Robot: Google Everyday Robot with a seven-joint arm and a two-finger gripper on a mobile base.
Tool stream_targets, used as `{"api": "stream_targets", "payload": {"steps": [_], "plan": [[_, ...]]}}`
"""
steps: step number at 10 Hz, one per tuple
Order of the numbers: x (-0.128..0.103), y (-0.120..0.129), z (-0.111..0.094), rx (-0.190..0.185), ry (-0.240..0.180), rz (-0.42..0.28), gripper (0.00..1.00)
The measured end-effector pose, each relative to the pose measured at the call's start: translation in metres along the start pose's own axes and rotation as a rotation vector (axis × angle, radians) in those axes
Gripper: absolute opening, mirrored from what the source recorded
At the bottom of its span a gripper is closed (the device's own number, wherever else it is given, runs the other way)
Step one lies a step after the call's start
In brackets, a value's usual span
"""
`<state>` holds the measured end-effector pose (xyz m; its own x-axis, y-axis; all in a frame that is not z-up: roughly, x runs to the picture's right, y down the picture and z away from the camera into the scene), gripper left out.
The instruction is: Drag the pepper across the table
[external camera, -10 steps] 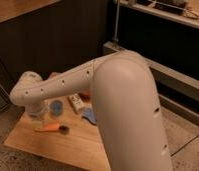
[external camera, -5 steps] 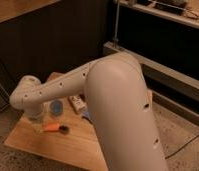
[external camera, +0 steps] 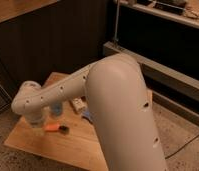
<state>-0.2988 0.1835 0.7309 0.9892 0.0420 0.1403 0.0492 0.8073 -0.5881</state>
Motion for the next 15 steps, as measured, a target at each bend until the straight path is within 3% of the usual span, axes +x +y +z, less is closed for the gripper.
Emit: {"api": "stream_targets", "payload": {"steps": [6, 15], "plan": [[-0.013, 0.004, 0.02, 0.004, -0.004, -0.069, 0.65], [-0.04, -0.019, 0.047, 0.013, 0.034, -0.047, 0.65]]}}
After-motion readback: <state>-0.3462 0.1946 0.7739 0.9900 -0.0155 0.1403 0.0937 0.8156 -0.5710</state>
